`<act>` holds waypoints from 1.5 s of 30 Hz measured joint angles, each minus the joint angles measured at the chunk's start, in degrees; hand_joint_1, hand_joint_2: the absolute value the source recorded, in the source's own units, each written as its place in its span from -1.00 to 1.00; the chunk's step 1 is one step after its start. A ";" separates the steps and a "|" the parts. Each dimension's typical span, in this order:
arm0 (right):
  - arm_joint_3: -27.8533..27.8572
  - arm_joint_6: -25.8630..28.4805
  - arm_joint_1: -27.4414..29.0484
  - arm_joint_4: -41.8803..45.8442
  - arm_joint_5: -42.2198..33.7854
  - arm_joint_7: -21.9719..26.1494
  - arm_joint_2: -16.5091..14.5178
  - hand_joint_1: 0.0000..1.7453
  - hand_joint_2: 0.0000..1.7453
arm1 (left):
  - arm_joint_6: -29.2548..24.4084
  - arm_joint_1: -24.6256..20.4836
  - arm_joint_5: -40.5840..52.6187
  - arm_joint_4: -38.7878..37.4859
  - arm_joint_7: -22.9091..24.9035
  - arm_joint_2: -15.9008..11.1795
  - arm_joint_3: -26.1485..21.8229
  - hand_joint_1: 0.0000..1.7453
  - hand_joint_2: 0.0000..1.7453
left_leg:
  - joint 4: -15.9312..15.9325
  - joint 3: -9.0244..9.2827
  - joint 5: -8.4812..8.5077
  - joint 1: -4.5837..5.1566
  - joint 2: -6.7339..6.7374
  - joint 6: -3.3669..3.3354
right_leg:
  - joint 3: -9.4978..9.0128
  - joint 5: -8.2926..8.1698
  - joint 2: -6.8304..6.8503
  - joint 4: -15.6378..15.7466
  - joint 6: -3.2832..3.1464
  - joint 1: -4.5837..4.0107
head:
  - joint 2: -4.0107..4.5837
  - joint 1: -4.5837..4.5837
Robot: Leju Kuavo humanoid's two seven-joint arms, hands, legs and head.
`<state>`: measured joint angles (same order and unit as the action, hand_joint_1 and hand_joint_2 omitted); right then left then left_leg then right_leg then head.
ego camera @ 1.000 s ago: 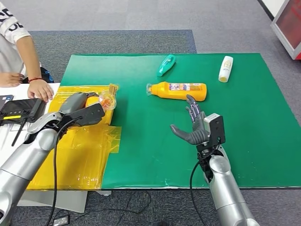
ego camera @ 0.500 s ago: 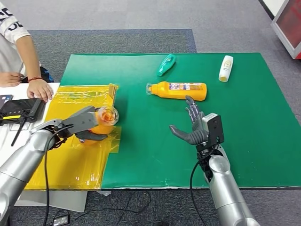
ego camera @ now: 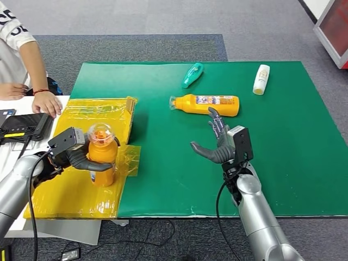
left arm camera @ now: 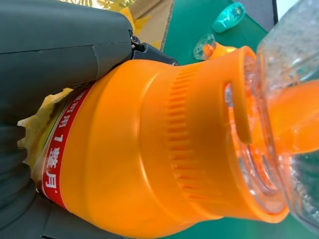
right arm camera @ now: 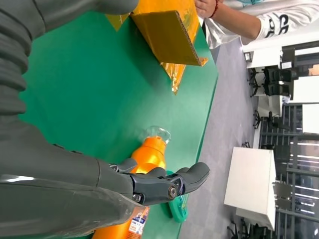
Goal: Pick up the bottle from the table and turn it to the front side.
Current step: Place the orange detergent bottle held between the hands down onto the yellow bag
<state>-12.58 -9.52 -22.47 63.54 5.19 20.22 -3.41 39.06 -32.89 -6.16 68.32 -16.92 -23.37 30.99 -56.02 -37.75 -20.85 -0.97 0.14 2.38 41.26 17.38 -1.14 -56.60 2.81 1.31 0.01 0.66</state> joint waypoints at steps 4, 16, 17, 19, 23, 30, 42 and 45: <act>-0.24 0.20 -0.25 -0.29 -0.06 0.00 0.00 -1.00 1.00 | -0.30 -0.04 0.14 0.04 0.35 -0.15 0.06 1.00 1.00 | 0.00 0.04 0.00 0.00 0.00 0.00 | -0.02 0.00 0.00 0.00 0.01 0.00 | 0.01 -0.01; -0.43 0.58 -0.52 -0.97 -0.47 -0.15 0.00 -1.00 1.00 | -2.33 -3.60 3.42 -0.04 3.44 -1.88 2.13 1.00 1.00 | 0.00 0.05 0.01 -0.01 0.01 0.02 | -0.01 -0.01 -0.01 0.00 -0.01 -0.02 | 0.01 -0.01; -0.49 0.52 -0.53 -1.07 -0.54 -0.15 0.00 -1.00 1.00 | -1.89 -4.72 3.88 -0.13 4.00 -2.34 2.77 1.00 1.00 | 0.00 0.05 0.02 -0.01 0.01 0.02 | -0.01 -0.01 -0.01 0.00 0.00 -0.02 | 0.01 -0.01; -0.60 0.40 -0.54 -1.29 -0.62 -0.15 0.00 -1.00 1.00 | -0.77 -6.82 4.28 -0.38 4.82 -3.14 3.90 1.00 1.00 | 0.00 0.06 0.03 -0.01 0.01 0.03 | -0.02 -0.02 -0.01 0.00 0.00 -0.02 | 0.01 -0.02; -0.67 0.25 -0.60 -1.67 -0.64 -0.13 0.00 -1.00 1.00 | 0.48 -9.39 4.46 -0.85 5.56 -4.04 5.75 1.00 1.00 | 0.00 0.06 0.02 0.00 0.01 0.02 | -0.03 -0.01 -0.01 0.00 0.00 -0.01 | 0.01 -0.01; -0.69 0.23 -0.66 -2.18 -0.66 -0.13 -0.03 -1.00 1.00 | 0.72 -10.62 4.46 -1.52 5.71 -4.63 7.95 1.00 1.00 | 0.00 0.05 -0.01 0.00 0.01 0.01 | -0.03 0.02 0.00 0.00 -0.02 -0.01 | 0.00 -0.01; -0.71 0.21 -0.88 -2.31 -0.66 -0.13 -0.19 -1.00 1.00 | 0.79 -11.51 4.50 -2.07 5.84 -4.91 8.92 1.00 1.00 | 0.00 0.06 0.00 0.00 0.01 0.02 | -0.03 0.02 0.00 0.00 -0.03 -0.01 | 0.01 -0.02; -0.75 -0.02 -1.10 -2.45 -0.72 -0.07 -0.25 -1.00 1.00 | 1.53 -12.23 4.81 -2.32 6.95 -4.96 9.51 1.00 1.00 | 0.00 0.06 0.00 0.00 0.01 0.02 | -0.03 0.02 0.00 0.00 -0.03 -0.01 | 0.01 -0.02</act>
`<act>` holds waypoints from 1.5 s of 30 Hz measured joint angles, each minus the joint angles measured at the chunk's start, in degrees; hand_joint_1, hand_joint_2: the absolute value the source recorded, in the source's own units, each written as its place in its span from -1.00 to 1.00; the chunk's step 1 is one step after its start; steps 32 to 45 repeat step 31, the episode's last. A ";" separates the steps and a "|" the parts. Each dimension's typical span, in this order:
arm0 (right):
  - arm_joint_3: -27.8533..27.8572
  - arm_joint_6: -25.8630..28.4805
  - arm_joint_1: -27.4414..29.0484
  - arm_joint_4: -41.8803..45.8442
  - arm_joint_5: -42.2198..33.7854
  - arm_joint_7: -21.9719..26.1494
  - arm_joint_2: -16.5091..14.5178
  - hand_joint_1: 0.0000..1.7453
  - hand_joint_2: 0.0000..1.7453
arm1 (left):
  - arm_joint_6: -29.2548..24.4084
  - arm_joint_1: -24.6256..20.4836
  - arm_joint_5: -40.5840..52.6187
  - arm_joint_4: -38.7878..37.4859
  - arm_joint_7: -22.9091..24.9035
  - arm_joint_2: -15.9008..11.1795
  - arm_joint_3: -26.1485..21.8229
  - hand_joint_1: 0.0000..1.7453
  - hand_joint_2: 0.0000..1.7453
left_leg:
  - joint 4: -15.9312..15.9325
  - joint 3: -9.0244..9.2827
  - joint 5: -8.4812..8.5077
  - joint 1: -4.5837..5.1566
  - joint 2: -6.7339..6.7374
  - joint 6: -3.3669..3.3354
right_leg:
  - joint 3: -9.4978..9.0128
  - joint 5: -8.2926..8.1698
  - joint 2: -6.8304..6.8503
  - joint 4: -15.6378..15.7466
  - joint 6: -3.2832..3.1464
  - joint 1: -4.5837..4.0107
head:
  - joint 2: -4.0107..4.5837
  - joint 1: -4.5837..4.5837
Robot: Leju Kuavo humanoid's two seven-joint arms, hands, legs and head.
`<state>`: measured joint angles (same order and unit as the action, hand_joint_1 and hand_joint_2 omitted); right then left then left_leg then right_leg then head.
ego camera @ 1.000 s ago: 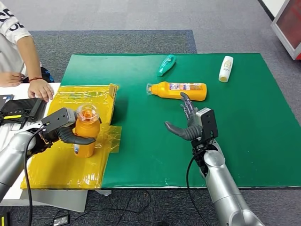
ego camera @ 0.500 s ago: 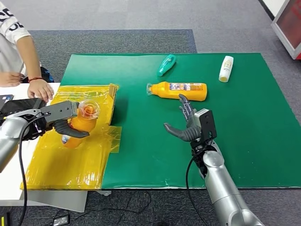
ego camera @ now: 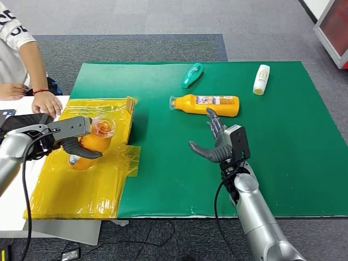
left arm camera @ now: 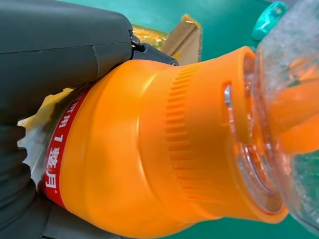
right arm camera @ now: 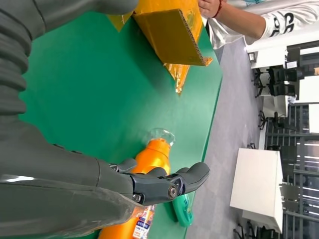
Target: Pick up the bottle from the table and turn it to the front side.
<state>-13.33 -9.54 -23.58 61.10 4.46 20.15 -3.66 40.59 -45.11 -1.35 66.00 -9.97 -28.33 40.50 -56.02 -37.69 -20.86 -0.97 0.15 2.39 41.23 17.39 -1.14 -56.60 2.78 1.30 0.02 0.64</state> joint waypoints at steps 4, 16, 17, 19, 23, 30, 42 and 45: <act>-0.44 -0.31 -0.33 -0.30 -0.08 0.07 -0.14 -1.00 1.00 | 0.84 -2.12 0.16 -1.21 1.56 -0.04 2.15 1.00 1.00 | 0.00 0.00 0.01 0.00 0.00 0.00 | 0.00 -0.01 0.00 0.00 0.00 0.00 | 0.00 0.00; -1.38 -0.40 -0.43 -0.55 -0.07 -0.02 -0.54 -1.00 1.00 | -6.56 -2.48 6.43 -4.89 1.29 -0.44 9.79 1.00 1.00 | 0.00 -0.06 0.01 0.00 0.00 -0.01 | 0.04 0.00 0.01 0.00 0.00 0.00 | 0.00 0.01; -1.42 -0.40 -0.43 -0.55 -0.01 -0.04 -0.62 -1.00 1.00 | -7.06 -2.45 6.76 -5.33 1.05 -0.26 10.26 1.00 1.00 | 0.00 -0.03 0.00 0.00 -0.01 -0.01 | 0.01 0.00 0.01 0.00 0.00 0.00 | 0.00 0.01; -1.51 -0.40 -0.42 -0.56 0.06 -0.07 -0.72 -1.00 1.00 | -7.55 -2.51 7.08 -6.00 0.81 0.02 10.96 1.00 1.00 | 0.00 0.02 -0.02 0.00 -0.01 0.00 | -0.04 0.01 0.00 0.00 0.00 0.01 | 0.00 0.01; -1.73 -0.36 -0.42 -0.57 0.08 -0.08 -0.82 -1.00 1.00 | -7.73 -2.66 7.34 -6.84 0.62 0.44 11.82 1.00 1.00 | 0.00 0.06 -0.03 0.00 0.00 0.02 | -0.05 0.00 0.00 0.00 -0.01 0.01 | 0.00 0.01; -1.77 -0.36 -0.43 -0.56 0.09 -0.14 -0.87 -1.00 1.00 | -8.51 -2.53 7.37 -7.14 0.41 0.55 12.07 1.00 1.00 | 0.01 0.07 0.03 -0.01 0.00 0.05 | -0.05 -0.07 -0.01 -0.01 -0.04 0.00 | 0.00 0.00; -1.77 -0.36 -0.43 -0.55 0.10 -0.16 -0.87 -1.00 1.00 | -8.61 -2.49 7.37 -7.14 0.38 0.55 12.06 1.00 1.00 | 0.01 0.07 0.04 -0.02 0.00 0.05 | -0.05 -0.07 -0.01 -0.01 -0.04 0.00 | 0.00 0.01; -1.77 -0.36 -0.43 -0.55 0.10 -0.16 -0.87 -1.00 1.00 | -8.61 -2.49 7.37 -7.14 0.38 0.55 12.06 1.00 1.00 | 0.01 0.07 0.04 -0.02 0.00 0.05 | -0.05 -0.07 -0.01 -0.01 -0.04 0.00 | 0.00 0.01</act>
